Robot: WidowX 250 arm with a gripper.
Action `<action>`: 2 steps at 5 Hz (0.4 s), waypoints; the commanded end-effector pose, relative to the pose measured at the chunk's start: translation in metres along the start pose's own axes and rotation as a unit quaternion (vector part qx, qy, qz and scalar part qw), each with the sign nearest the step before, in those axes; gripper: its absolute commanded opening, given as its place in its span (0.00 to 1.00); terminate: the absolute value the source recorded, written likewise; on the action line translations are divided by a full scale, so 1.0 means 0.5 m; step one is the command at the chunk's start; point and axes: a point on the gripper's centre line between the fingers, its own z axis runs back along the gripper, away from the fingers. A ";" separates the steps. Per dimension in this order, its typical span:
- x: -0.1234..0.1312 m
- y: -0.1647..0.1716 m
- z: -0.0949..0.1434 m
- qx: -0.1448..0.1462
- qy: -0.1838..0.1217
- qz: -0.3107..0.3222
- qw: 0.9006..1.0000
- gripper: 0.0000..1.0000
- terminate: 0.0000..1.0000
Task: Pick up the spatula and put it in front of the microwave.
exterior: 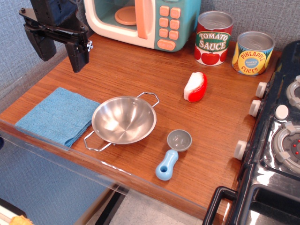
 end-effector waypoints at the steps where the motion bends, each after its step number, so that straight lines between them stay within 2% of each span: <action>1: 0.000 0.000 0.000 0.000 0.000 0.000 1.000 1.00 0.00; 2: 0.002 -0.024 -0.004 -0.020 -0.011 0.000 1.000 1.00 0.00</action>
